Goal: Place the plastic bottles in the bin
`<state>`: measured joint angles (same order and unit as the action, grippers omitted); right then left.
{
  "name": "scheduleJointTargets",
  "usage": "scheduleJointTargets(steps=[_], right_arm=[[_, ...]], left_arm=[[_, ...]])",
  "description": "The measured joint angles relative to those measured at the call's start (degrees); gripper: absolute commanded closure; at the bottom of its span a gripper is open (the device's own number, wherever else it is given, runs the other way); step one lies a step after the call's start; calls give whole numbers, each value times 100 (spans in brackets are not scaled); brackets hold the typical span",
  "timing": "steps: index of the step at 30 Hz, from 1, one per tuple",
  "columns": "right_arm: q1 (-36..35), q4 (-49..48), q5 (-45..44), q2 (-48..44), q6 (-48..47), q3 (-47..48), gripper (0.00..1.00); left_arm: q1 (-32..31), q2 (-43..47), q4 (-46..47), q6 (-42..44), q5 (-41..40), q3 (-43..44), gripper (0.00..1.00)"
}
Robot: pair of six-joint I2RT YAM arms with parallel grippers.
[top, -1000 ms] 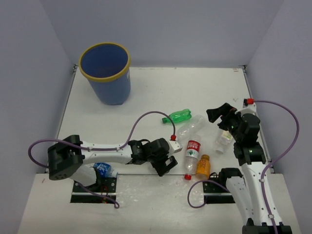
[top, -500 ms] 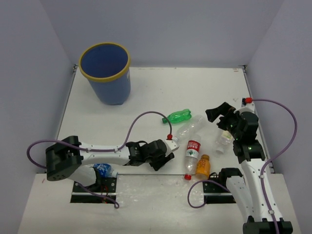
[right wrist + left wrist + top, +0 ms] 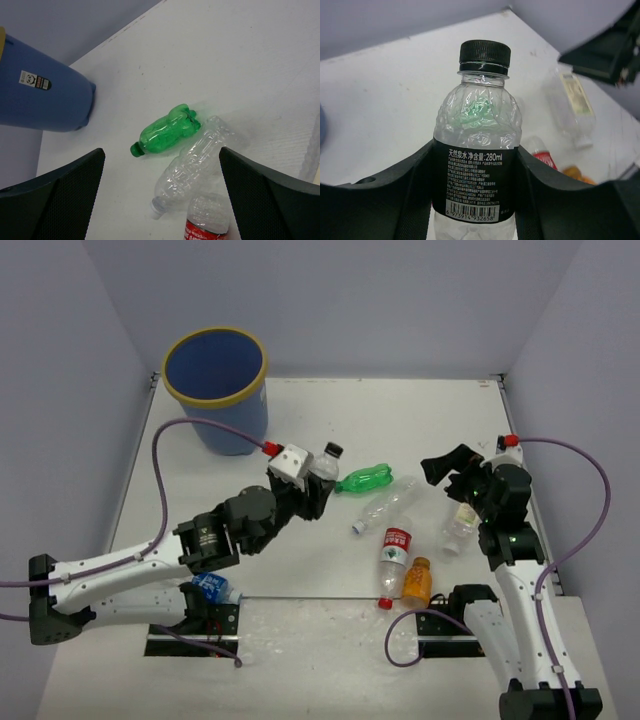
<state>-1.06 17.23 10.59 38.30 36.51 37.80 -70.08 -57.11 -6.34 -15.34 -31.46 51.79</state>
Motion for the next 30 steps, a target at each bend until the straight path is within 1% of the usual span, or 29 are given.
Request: scheduleJointTargets(steps=[2, 6, 8, 10, 12, 14, 15, 16, 17, 18, 19, 20, 25, 27, 30], right_arm=[[0, -45, 72, 155, -11, 52, 1], [-67, -101, 119, 465, -52, 190, 1], [-161, -167, 132, 488, -55, 190, 1], [-409, -293, 93, 470, -106, 190, 1], [-785, -403, 29, 480, -226, 190, 1], [-1129, -480, 1, 547, -413, 194, 1], [-1241, -514, 37, 603, -516, 205, 1], [-1329, -535, 86, 676, -619, 226, 1], [-1405, -581, 124, 775, -722, 245, 1], [-1475, -633, 157, 856, -809, 247, 1], [-1544, -665, 199, 924, -887, 247, 1], [-1599, -691, 231, 971, -952, 247, 1], [-1812, -800, 223, 1188, -1203, 279, 1], [-1902, -774, 173, 1342, -1386, 366, 1], [-2085, -773, 109, 1493, -1793, 466, 1]], left_arm=[[391, -132, 236, 20, -365, 408, 91], [1659, -648, 262, 24, -736, 1448, 84], [2283, -810, 231, 97, -841, 1857, 82], [2901, -1021, 272, 212, -870, 2274, 83], [3592, -1266, 291, 240, -807, 2624, 85], [4190, -1580, 228, 200, -693, 2975, 84], [4453, -1759, 180, 139, -639, 3127, 68], [4667, -1931, 156, 104, -596, 3253, 62], [4795, -2064, 110, 82, -535, 3353, 57], [5017, -2316, 66, 32, -418, 3479, 27], [5188, -2527, -20, -8, -282, 3590, 5], [5316, -2723, -122, -70, -161, 3702, 0], [5776, -3529, -819, -206, 370, 4205, 0], [5826, -3672, -1085, -204, 508, 4367, 0], [5831, -3640, -1306, -193, 825, 4464, 0]])
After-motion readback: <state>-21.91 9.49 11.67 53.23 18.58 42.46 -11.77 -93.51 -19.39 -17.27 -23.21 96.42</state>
